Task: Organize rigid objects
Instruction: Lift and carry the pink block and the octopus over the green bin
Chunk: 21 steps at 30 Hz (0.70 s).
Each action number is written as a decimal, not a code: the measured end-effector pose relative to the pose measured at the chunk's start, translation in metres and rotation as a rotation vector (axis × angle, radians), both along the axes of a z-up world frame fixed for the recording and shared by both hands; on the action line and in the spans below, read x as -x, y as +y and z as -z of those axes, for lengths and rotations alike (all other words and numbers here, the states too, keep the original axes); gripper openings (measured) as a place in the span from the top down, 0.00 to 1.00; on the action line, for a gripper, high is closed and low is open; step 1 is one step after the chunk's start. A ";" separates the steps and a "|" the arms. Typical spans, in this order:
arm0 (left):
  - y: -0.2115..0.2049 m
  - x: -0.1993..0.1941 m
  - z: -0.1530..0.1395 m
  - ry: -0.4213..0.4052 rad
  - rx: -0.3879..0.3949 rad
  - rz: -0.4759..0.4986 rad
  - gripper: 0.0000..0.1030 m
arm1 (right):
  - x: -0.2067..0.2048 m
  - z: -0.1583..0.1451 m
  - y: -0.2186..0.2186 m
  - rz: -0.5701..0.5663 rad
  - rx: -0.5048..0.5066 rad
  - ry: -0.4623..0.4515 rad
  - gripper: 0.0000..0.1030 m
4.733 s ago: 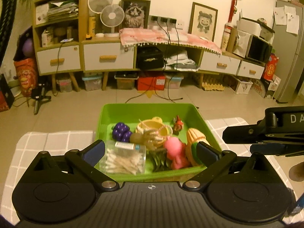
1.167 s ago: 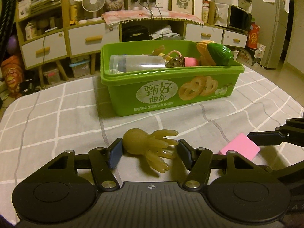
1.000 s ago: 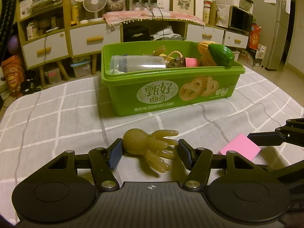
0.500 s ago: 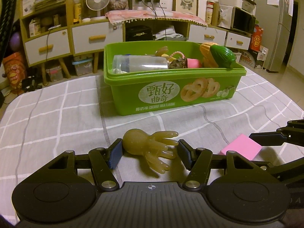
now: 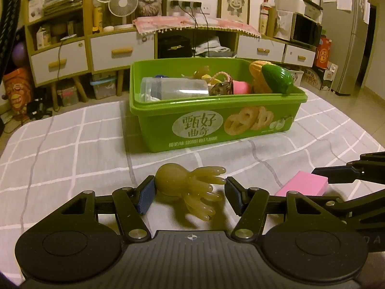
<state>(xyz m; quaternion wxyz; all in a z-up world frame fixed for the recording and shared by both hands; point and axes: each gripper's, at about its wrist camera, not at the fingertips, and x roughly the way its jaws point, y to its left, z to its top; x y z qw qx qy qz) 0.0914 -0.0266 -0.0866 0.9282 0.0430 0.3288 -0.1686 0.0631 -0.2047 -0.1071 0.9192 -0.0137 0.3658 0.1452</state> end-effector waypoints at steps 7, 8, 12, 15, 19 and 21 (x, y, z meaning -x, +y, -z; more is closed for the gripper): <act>0.001 0.001 -0.010 -0.005 0.015 -0.008 0.36 | -0.002 -0.012 -0.005 0.015 -0.037 0.000 0.54; 0.001 0.001 -0.013 -0.005 0.018 -0.010 0.36 | -0.002 -0.015 -0.007 0.020 -0.046 0.002 0.54; 0.002 0.001 -0.021 -0.004 0.031 -0.017 0.36 | -0.005 -0.024 -0.015 0.046 -0.084 0.012 0.54; 0.001 0.002 -0.026 -0.004 0.042 -0.018 0.36 | -0.007 -0.030 -0.021 0.068 -0.104 0.016 0.54; -0.002 0.004 -0.035 -0.017 0.049 -0.008 0.36 | -0.011 -0.037 -0.032 0.103 -0.132 0.027 0.54; -0.003 0.004 -0.041 -0.025 0.054 -0.003 0.36 | -0.013 -0.044 -0.039 0.122 -0.147 0.027 0.54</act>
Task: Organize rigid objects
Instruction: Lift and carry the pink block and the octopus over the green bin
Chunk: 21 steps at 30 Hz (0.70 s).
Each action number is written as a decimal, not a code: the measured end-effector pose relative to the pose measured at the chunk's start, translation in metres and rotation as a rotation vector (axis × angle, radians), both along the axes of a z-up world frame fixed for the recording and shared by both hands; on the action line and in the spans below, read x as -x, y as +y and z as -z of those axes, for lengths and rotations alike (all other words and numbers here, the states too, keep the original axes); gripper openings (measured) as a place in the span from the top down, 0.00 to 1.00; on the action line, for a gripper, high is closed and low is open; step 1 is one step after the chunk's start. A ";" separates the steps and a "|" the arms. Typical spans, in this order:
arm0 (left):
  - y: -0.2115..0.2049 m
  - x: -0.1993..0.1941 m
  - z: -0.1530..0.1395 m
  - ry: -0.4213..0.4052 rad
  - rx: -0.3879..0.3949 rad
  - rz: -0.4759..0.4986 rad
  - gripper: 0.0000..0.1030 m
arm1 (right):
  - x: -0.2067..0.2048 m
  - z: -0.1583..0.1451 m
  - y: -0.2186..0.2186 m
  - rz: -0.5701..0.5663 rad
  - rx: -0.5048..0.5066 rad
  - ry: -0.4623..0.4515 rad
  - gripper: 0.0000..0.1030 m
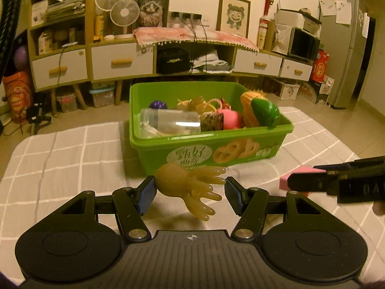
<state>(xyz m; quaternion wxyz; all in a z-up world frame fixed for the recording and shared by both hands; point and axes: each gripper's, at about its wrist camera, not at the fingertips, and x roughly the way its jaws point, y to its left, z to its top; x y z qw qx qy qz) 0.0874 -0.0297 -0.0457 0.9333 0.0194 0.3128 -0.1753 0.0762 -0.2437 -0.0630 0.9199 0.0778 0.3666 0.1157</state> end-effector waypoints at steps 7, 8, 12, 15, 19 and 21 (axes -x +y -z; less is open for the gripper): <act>-0.010 -0.006 -0.030 -0.051 0.026 0.024 0.36 | -0.011 -0.035 -0.033 0.077 -0.055 -0.048 0.54; -0.012 -0.008 -0.034 -0.061 0.028 0.027 0.36 | -0.014 -0.040 -0.038 0.089 -0.061 -0.058 0.54; -0.023 -0.022 -0.048 -0.083 0.025 0.031 0.36 | -0.030 -0.053 -0.052 0.119 -0.092 -0.078 0.54; -0.031 -0.036 -0.052 -0.092 0.007 0.022 0.36 | -0.046 -0.061 -0.059 0.129 -0.120 -0.080 0.54; -0.046 -0.061 -0.054 -0.094 -0.023 -0.001 0.36 | -0.077 -0.070 -0.063 0.135 -0.131 -0.079 0.54; -0.054 -0.075 -0.053 -0.083 -0.028 -0.014 0.36 | -0.094 -0.070 -0.065 0.145 -0.145 -0.069 0.54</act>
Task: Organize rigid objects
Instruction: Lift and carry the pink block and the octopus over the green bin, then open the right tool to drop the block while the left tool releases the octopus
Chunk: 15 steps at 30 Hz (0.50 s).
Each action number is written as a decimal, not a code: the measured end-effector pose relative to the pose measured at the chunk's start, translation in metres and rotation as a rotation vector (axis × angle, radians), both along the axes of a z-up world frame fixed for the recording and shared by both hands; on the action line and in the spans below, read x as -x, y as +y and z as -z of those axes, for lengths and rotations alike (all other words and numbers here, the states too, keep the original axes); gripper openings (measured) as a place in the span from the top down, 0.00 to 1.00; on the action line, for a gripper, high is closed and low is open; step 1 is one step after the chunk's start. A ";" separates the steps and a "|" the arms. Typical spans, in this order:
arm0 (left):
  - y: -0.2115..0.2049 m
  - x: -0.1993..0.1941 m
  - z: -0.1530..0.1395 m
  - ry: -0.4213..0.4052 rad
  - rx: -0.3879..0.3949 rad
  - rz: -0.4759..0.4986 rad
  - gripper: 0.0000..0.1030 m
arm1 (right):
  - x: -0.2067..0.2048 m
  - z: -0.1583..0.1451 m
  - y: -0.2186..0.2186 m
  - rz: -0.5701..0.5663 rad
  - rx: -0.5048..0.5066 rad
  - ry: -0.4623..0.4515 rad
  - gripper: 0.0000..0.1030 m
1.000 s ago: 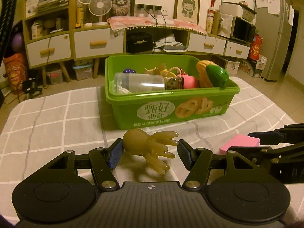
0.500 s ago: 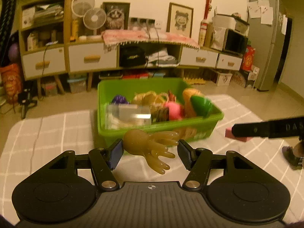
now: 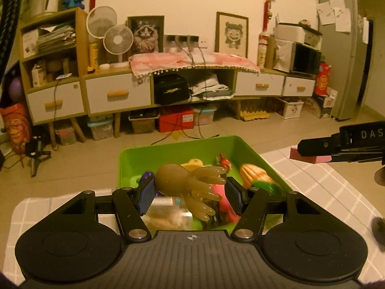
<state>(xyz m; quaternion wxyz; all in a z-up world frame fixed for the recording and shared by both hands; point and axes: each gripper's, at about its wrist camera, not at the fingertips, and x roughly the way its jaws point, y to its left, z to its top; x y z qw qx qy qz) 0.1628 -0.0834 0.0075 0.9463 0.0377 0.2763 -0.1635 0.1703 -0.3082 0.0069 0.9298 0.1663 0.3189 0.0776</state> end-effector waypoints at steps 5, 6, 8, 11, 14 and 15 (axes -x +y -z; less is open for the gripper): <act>-0.017 -0.036 0.009 0.061 -0.045 -0.043 0.36 | -0.048 0.010 0.003 0.001 -0.039 0.040 0.54; -0.021 -0.042 0.011 0.076 -0.057 -0.050 0.36 | -0.056 0.013 0.003 0.004 -0.047 0.050 0.54; -0.025 -0.053 0.017 0.108 -0.072 -0.063 0.36 | -0.073 0.021 0.004 0.006 -0.071 0.074 0.54; -0.032 -0.066 0.024 0.147 -0.075 -0.068 0.36 | -0.091 0.036 0.005 0.010 -0.097 0.113 0.54; -0.037 -0.075 0.032 0.178 -0.084 -0.066 0.36 | -0.103 0.049 0.005 0.025 -0.095 0.144 0.54; -0.037 -0.078 0.033 0.182 -0.082 -0.064 0.36 | -0.106 0.052 0.004 0.025 -0.096 0.150 0.54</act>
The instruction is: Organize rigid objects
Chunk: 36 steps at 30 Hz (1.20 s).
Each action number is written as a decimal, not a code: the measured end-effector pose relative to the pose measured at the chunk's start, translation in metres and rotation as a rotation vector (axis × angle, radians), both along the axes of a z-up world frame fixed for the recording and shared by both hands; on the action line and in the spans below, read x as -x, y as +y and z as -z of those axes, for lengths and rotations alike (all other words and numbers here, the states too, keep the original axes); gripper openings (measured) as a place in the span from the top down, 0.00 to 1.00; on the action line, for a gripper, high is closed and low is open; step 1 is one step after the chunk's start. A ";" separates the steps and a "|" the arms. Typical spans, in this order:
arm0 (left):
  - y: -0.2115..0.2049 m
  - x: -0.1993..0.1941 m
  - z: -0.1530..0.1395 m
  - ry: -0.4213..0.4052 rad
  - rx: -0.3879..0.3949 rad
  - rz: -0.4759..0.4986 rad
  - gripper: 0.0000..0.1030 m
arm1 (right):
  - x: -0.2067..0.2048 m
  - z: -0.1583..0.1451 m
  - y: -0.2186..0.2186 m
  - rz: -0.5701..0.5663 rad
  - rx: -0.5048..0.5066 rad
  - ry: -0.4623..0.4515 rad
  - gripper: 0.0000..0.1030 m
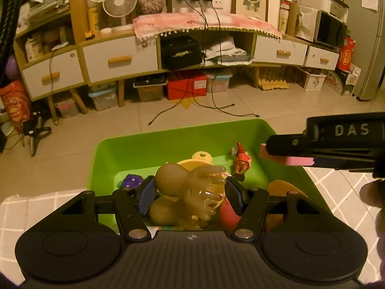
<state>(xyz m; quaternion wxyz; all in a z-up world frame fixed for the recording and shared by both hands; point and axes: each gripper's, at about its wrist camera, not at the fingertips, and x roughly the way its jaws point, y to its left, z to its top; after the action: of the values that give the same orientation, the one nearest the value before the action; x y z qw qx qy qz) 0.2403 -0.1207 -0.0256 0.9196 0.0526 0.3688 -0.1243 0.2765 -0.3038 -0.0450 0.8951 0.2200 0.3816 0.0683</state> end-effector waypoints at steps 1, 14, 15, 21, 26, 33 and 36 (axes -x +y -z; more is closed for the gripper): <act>-0.001 -0.002 0.001 0.005 0.000 0.003 0.36 | -0.002 0.003 0.000 -0.001 -0.003 0.006 0.54; -0.007 -0.008 0.005 0.009 -0.014 0.021 0.29 | -0.007 0.009 0.005 -0.017 -0.018 0.010 0.53; -0.007 -0.009 0.003 -0.002 -0.012 0.021 0.25 | -0.005 0.007 0.005 -0.023 -0.024 0.000 0.49; -0.008 0.002 -0.007 -0.044 -0.036 0.023 0.08 | 0.000 -0.007 0.005 -0.032 -0.061 -0.002 0.28; -0.004 0.014 -0.018 -0.047 -0.029 -0.001 0.04 | 0.012 -0.020 0.005 -0.009 -0.074 0.003 0.27; 0.012 0.042 -0.042 -0.049 -0.003 -0.053 0.02 | 0.050 -0.040 0.007 0.005 -0.089 -0.005 0.25; 0.018 0.057 -0.048 -0.041 0.001 -0.070 0.02 | 0.068 -0.048 0.010 0.004 -0.070 -0.005 0.23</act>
<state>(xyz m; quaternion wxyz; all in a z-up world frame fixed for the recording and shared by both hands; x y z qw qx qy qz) 0.1838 -0.1029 0.0225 0.9308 0.0419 0.3516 -0.0909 0.2083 -0.2936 0.0027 0.8880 0.2519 0.3762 0.0804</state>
